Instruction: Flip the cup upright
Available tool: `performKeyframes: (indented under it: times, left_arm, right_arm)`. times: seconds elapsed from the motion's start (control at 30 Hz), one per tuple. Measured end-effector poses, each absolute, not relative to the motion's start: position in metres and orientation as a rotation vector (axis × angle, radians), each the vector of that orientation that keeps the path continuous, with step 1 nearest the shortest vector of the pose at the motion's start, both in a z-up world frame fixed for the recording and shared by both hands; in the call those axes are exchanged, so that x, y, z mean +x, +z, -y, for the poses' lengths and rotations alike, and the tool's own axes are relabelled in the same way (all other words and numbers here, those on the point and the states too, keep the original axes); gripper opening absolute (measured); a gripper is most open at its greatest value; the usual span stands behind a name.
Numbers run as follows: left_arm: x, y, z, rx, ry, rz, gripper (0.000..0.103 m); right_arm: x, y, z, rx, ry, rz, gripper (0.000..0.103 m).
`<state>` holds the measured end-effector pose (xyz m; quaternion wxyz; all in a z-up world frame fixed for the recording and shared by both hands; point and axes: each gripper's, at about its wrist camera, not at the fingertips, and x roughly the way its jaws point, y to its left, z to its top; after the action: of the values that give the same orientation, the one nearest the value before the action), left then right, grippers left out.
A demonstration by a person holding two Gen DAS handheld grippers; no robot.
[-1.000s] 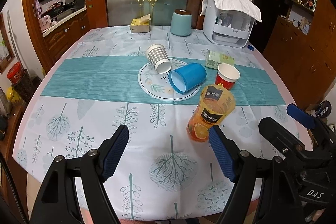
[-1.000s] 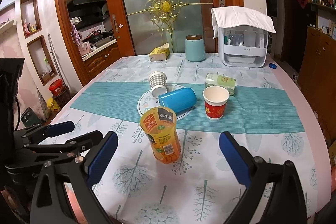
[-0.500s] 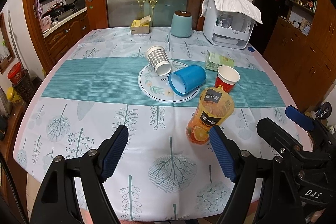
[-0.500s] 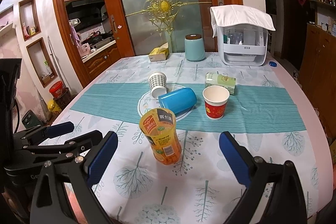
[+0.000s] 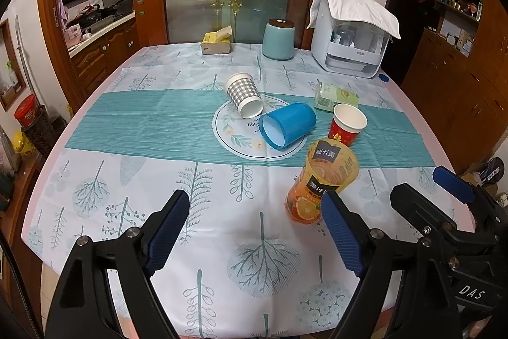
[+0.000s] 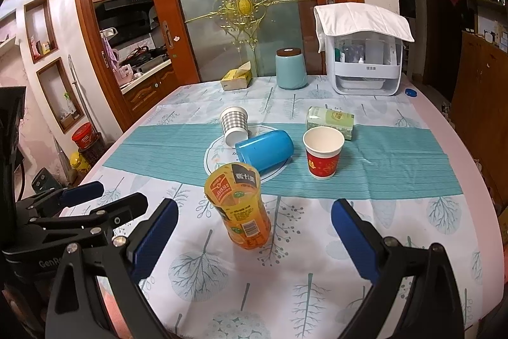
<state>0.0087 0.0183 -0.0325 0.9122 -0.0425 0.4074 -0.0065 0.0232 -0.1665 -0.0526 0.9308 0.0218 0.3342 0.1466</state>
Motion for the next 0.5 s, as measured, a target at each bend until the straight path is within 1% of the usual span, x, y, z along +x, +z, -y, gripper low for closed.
performKeyframes:
  times: [0.5]
  left_arm:
    - [0.0105, -0.0331, -0.0177, -0.088, -0.008, -0.84, 0.085]
  right_arm:
    - [0.0281, -0.0553, 0.1675, 0.05, 0.294, -0.698, 0.098]
